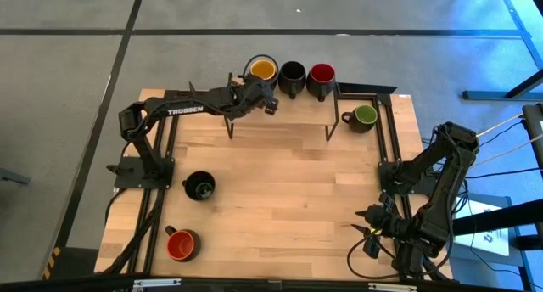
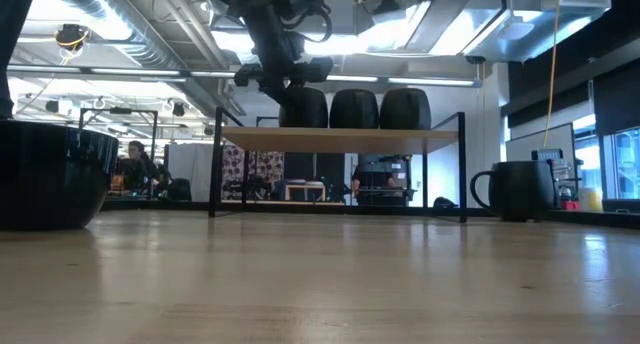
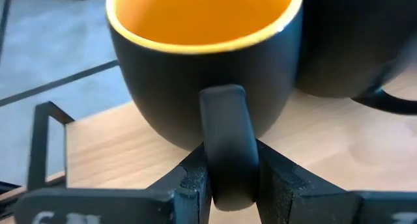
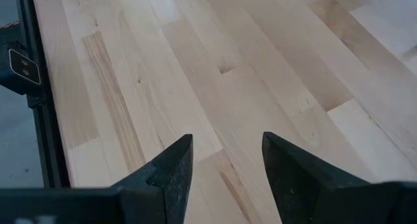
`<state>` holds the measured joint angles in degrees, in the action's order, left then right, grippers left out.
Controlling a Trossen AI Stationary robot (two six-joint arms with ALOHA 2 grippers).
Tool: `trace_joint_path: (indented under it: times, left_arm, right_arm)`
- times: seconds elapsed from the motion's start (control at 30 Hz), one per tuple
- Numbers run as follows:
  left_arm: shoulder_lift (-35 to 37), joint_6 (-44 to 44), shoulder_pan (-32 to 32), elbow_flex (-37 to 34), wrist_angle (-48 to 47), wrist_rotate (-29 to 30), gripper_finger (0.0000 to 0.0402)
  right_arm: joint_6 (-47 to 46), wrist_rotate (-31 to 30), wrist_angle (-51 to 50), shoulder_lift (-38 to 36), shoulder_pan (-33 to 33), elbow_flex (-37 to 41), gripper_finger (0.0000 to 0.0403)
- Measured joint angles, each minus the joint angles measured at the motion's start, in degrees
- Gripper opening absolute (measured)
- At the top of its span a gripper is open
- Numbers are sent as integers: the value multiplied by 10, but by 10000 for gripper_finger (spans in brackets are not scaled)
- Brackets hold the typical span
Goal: Place coffee mugs
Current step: Put the yellow mug on the shelf
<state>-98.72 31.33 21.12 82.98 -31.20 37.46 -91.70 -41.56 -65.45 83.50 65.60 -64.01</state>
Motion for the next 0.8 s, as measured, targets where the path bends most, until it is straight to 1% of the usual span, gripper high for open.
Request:
trace_joint_path:
  times: [0.13,0.23,0.5,0.7,0.8]
  left_arm:
    - [0,21,4,0,-8,-26,85]
    - [0,29,3,0,-12,-26,85]
    - [0,11,3,0,-7,-25,85]
    - [0,7,3,0,-7,-25,85]
    - [0,13,3,0,-5,-38,85]
  right_arm:
    - [0,0,0,0,0,0,170]
    - [0,0,0,0,0,0,170]
    - [0,-1,1,0,0,0,170]
    - [0,-15,5,0,0,0,170]
    - [0,-15,5,0,0,0,170]
